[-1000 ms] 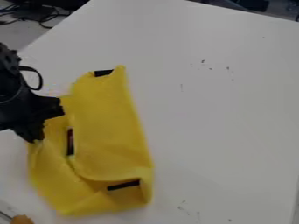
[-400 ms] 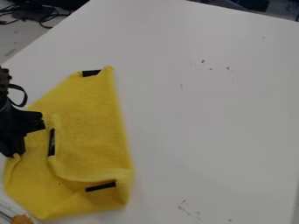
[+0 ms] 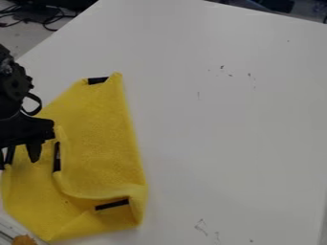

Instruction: Unfold the cloth from right to left

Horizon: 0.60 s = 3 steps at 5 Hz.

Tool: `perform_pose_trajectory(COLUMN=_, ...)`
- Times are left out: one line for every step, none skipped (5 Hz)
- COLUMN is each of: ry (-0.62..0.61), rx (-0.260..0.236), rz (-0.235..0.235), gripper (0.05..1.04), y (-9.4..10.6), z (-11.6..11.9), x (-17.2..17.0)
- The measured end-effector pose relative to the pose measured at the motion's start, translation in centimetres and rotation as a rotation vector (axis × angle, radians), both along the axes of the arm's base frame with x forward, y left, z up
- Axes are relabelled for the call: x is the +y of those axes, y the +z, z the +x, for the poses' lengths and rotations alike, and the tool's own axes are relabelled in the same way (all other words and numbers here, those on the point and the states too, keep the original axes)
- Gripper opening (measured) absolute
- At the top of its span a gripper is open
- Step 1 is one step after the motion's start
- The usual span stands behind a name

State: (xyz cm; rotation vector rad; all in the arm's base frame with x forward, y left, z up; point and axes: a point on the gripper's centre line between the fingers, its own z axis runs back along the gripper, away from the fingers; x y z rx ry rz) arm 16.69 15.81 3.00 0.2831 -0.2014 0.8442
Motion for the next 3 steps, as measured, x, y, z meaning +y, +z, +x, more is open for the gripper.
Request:
perform_pose_trajectory(ry=0.005, rx=-0.012, rz=0.058, gripper=1.007, y=1.4, z=-0.1, x=0.6)
perform_pose_trajectory(ry=0.005, rx=-0.022, rz=0.086, gripper=1.006, y=2.2, z=0.0, x=2.0)
perform_pose_trajectory(ry=-0.090, rx=-0.033, rz=0.045, gripper=1.000, y=2.8, z=0.6, x=2.6)
